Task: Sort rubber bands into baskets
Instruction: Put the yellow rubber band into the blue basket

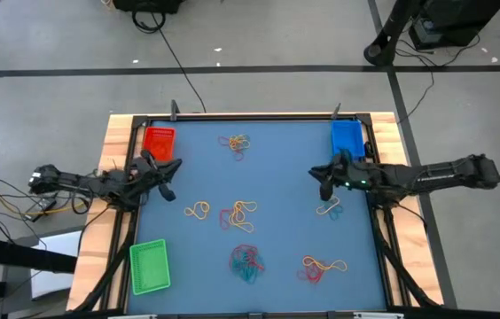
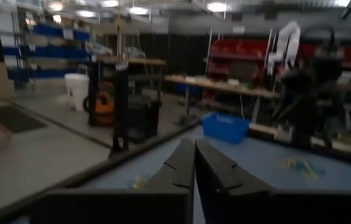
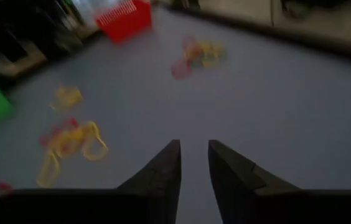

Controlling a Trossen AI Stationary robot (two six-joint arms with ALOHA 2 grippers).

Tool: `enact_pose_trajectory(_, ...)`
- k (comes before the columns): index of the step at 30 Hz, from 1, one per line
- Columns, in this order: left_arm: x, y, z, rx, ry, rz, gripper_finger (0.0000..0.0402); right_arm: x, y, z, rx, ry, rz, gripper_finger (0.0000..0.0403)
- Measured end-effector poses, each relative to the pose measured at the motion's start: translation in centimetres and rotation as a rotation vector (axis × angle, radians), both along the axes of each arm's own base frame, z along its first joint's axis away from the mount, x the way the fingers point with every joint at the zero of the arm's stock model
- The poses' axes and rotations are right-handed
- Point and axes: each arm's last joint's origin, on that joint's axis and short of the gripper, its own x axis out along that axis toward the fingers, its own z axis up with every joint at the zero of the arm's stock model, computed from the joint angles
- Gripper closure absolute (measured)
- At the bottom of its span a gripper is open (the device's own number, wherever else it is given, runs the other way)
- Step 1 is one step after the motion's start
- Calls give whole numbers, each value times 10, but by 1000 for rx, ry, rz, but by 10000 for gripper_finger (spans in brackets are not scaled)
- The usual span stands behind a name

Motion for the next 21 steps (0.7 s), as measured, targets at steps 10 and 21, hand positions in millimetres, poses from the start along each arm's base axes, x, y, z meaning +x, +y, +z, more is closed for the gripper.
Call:
enact_pose_trajectory(10, 21, -5, -12, -65, 160, -67, 294, 35, -8, 22, 208, 478, 70, 297)
enact_pose_trajectory(21, 47, -14, -8, -49, 300, -234, 280, 44, -8, 1, 313, 924, 39, 295)
